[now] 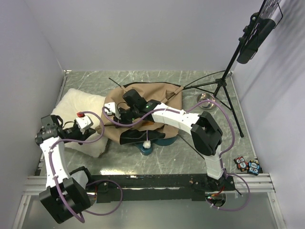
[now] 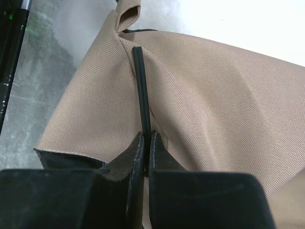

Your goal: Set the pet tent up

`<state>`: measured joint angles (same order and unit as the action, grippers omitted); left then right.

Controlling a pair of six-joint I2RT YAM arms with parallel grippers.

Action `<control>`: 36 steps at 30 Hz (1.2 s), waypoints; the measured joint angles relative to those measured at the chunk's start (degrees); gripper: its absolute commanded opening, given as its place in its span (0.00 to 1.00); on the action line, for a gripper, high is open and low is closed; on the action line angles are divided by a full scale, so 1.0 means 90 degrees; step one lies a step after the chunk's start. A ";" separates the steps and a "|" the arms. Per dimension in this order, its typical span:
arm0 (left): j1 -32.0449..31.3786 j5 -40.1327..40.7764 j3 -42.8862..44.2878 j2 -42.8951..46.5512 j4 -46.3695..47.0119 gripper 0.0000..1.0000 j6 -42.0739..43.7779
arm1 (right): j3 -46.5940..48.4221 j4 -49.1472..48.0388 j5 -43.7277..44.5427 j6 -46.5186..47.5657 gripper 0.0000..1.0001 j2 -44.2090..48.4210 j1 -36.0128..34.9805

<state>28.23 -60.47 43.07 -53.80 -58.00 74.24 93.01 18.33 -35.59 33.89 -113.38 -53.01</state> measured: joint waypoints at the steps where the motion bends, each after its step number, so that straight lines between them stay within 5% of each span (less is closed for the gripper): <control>1: 0.0002 -0.0010 0.0000 0.0012 -0.0041 0.20 0.0053 | 0.0000 0.0022 0.0000 -0.0002 0.00 0.0000 0.0000; 18: 0.0000 -0.0131 0.0000 -0.0544 -0.0119 0.50 0.0180 | 0.0032 0.0107 -0.0024 0.0005 0.00 0.0000 0.0000; 26: -0.0017 -0.0134 0.0002 -0.0551 0.0177 0.11 -0.0007 | 0.0019 0.0102 -0.0032 0.0012 0.00 0.0000 -0.0002; 36: -0.0034 -0.0126 0.0010 0.0087 -0.0073 0.01 0.0452 | 0.0236 0.0430 0.0002 -0.0007 0.00 0.0000 -0.0138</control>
<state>27.92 -61.60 43.16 -53.01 -58.65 78.30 95.13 22.20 -35.57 33.82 -113.38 -54.26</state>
